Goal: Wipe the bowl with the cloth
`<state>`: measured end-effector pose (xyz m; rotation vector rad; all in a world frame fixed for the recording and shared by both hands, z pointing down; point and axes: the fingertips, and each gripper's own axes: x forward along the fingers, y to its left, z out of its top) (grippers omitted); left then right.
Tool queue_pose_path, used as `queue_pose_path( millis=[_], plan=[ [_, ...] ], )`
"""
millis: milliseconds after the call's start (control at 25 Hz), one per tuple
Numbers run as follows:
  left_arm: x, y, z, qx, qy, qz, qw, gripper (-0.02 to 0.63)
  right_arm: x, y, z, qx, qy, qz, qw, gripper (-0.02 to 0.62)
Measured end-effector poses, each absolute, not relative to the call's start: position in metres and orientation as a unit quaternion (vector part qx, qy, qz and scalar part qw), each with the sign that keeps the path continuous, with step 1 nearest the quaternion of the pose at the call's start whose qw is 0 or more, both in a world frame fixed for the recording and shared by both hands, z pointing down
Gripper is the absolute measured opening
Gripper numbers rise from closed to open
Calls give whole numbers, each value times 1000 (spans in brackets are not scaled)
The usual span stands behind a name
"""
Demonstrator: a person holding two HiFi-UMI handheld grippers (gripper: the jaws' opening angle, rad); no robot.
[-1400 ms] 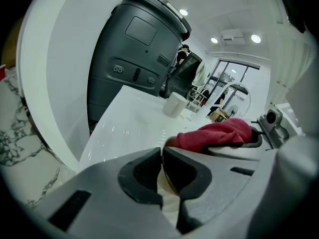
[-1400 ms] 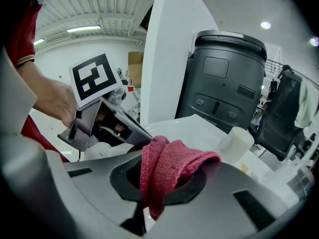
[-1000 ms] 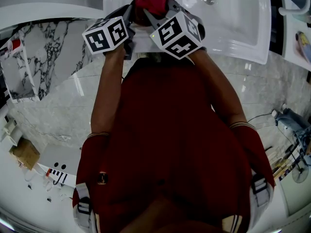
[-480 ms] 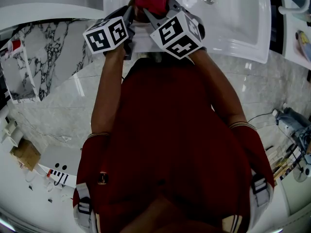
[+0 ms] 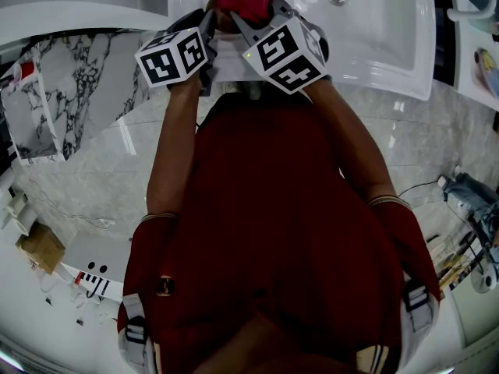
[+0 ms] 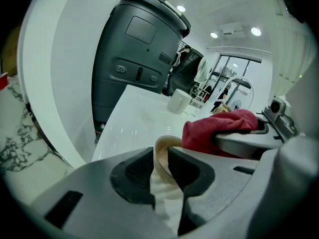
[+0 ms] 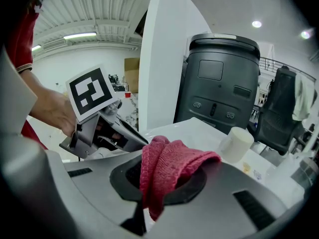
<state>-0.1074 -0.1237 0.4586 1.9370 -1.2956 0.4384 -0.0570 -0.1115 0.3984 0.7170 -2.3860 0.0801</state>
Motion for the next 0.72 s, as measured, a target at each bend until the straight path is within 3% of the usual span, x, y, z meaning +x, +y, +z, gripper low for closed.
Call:
queue_pose_path(
  millis=[520, 720],
  plan=[
    [-117, -121, 429, 778, -535, 150, 293, 78, -56, -108, 386, 296, -913, 56, 275, 29],
    [-115, -119, 412, 794, -536, 131, 255, 40, -57, -105, 378, 306, -915, 58, 256, 29]
  ],
)
